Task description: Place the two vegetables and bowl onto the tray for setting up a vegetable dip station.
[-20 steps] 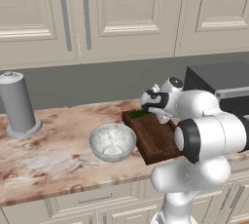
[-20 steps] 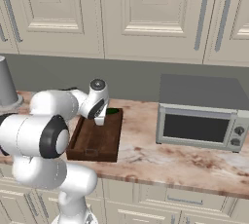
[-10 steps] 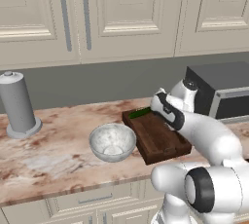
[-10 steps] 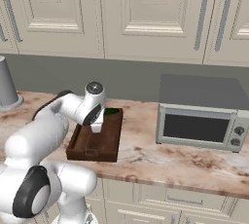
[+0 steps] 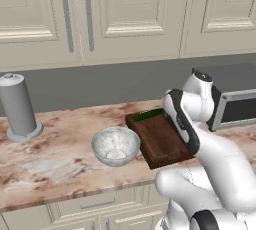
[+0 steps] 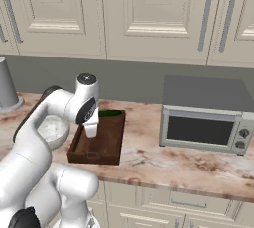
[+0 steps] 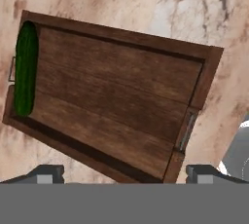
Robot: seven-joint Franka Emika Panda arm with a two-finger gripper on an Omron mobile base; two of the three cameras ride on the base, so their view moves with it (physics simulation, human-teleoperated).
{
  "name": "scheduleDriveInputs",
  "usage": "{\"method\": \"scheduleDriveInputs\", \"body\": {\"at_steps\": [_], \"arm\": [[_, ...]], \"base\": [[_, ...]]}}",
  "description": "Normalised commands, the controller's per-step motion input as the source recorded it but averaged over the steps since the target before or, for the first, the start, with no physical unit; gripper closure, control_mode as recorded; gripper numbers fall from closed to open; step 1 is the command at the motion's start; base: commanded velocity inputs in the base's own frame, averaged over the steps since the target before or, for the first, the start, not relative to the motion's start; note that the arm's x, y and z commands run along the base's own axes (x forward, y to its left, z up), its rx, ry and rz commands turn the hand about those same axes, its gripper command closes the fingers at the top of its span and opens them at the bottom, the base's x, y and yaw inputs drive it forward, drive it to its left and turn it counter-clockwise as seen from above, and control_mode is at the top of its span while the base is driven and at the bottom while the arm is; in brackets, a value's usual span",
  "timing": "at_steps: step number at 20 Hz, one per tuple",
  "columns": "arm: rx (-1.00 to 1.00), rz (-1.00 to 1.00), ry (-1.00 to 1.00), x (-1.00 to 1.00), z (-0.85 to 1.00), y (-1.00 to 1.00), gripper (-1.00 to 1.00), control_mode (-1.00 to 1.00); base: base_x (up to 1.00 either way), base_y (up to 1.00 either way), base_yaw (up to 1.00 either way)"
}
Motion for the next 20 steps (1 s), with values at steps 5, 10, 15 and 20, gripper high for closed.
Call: {"method": "scheduleDriveInputs", "body": {"at_steps": [5,10,15,20], "arm": [[-0.06,0.03,0.05,-0.9,0.35,0.0,-1.0,-1.0],[-0.03,0.11,0.0,-0.95,0.03,0.0,-1.0,-1.0],[0.0,0.21,0.02,-0.59,0.22,0.0,-1.0,-1.0],[-0.01,0.22,0.12,-0.31,0.33,0.11,-1.0,-1.0]], "base": [[0.0,0.0,0.0],[0.0,0.0,0.0],[0.0,0.0,0.0],[0.0,0.0,0.0]]}}
